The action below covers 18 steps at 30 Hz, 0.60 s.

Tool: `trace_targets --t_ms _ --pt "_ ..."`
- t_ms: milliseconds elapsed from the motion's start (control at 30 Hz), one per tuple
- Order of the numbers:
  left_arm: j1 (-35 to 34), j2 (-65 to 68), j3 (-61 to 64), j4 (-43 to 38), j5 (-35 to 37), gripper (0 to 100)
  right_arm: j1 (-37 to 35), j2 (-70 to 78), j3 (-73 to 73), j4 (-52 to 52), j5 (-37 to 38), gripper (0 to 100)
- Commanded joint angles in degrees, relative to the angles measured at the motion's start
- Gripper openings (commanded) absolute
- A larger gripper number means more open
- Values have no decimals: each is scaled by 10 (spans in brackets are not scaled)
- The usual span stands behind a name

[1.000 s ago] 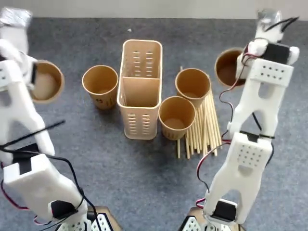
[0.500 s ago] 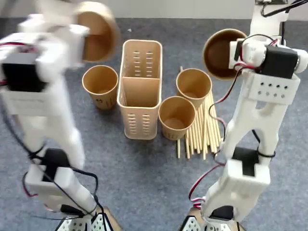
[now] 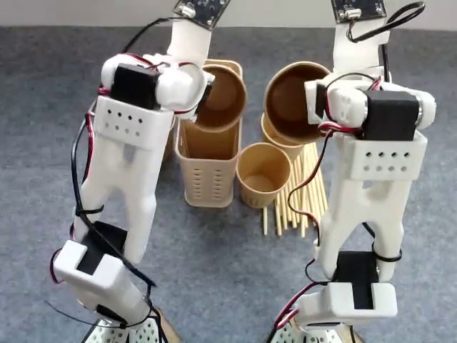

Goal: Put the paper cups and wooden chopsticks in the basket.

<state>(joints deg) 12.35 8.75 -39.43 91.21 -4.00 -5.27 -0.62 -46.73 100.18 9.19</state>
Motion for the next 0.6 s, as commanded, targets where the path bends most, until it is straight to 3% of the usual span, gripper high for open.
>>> trace_targets --t_ms 0,267,567 --pt "-18 -15 14 -23 4 7 -6 -26 1 7 1 11" --pt "-64 -15 12 -50 1 228 -65 -26 0 6 1 11" --pt "-87 -36 -36 -123 1 231 -84 -27 0 -48 -23 11"
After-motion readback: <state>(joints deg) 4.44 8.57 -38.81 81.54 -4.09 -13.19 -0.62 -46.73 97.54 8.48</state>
